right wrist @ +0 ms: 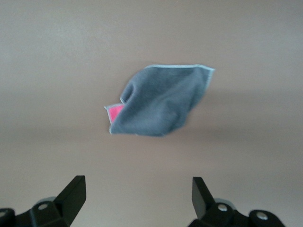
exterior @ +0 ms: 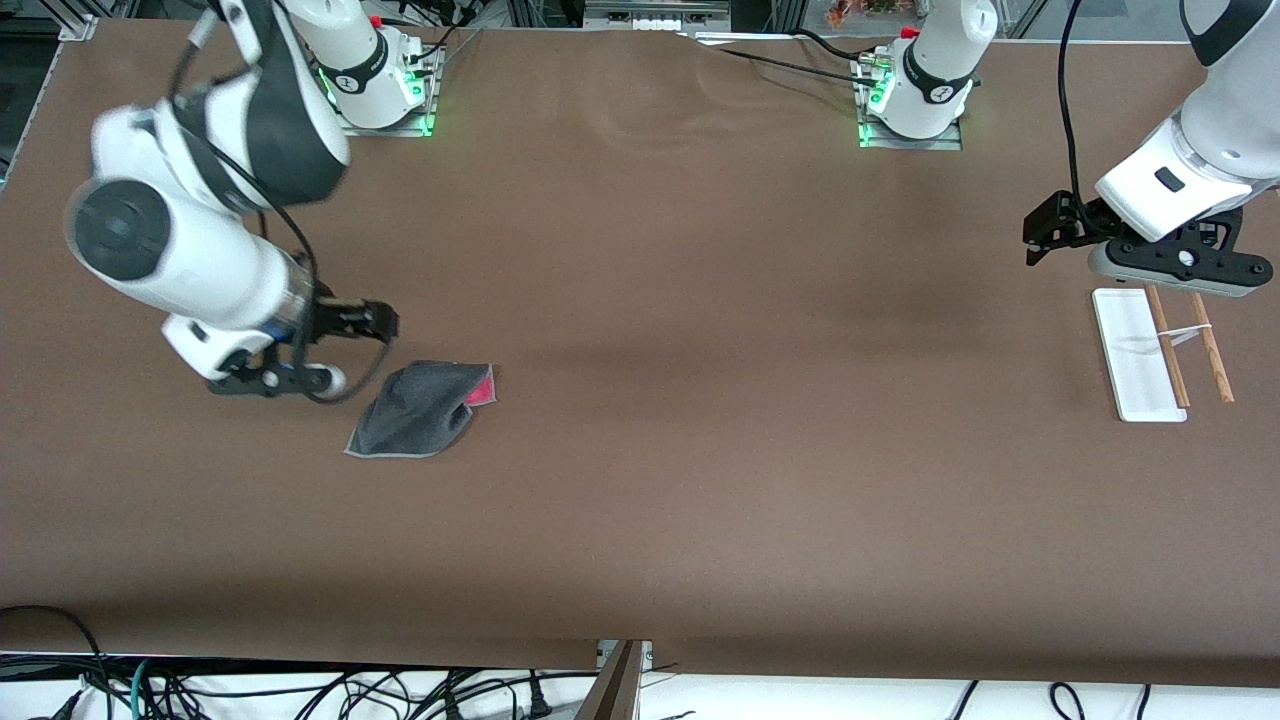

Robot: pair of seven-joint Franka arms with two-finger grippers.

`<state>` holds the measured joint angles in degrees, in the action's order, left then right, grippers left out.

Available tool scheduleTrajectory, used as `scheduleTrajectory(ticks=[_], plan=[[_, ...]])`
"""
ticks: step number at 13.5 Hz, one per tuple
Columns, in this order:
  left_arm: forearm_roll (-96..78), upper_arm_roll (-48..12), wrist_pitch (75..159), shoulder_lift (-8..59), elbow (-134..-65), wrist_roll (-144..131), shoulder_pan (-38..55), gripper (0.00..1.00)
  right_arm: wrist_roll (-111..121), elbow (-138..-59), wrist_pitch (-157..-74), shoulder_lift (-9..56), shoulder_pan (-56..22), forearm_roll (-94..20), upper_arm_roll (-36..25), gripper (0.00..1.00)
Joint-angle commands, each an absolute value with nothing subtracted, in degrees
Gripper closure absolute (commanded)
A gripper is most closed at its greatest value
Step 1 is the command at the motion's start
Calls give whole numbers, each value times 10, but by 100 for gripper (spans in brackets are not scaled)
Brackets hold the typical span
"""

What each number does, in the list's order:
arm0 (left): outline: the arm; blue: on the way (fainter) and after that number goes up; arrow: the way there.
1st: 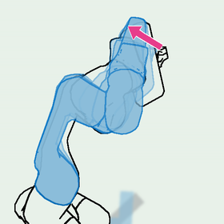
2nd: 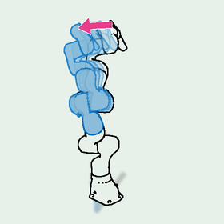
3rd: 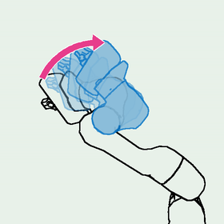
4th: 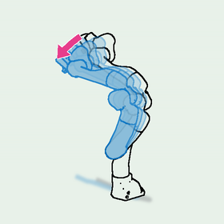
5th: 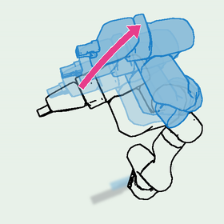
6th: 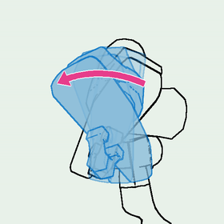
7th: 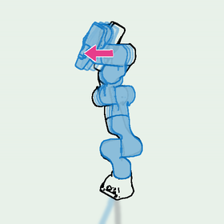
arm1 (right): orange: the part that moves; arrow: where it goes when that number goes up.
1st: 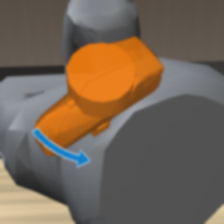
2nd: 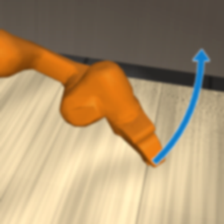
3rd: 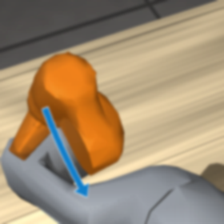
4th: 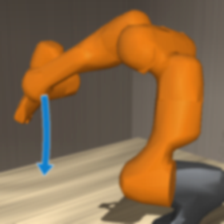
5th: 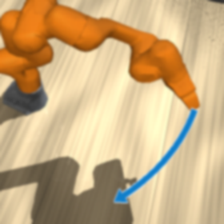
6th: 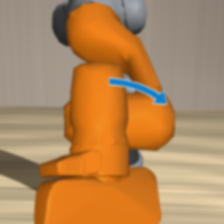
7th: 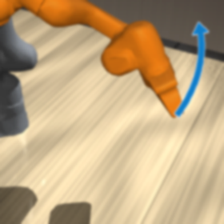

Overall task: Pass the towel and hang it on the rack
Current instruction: 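Move the right gripper down over the grey towel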

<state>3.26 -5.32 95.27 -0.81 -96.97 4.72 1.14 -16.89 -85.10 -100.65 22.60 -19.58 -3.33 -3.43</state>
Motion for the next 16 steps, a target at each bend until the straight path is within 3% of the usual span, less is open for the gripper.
scheduleTrajectory(ticks=[1, 6, 12, 16], plan=[[17, -56, 946, -11, -968, 47, 5, 0, -258, -842, -1056, 280, -220, -49, -35, 1], [17, -56, 946, -11, -969, 47, 5, 0, -388, -845, -1161, 372, -264, -74, -35, 2], [17, -56, 944, -11, -968, 47, 5, 0, -395, -856, -1214, 416, -268, -86, -35, 5], [17, -56, 943, -11, -968, 47, 5, 0, -394, -858, -1231, 430, -271, -87, -35, 22]])
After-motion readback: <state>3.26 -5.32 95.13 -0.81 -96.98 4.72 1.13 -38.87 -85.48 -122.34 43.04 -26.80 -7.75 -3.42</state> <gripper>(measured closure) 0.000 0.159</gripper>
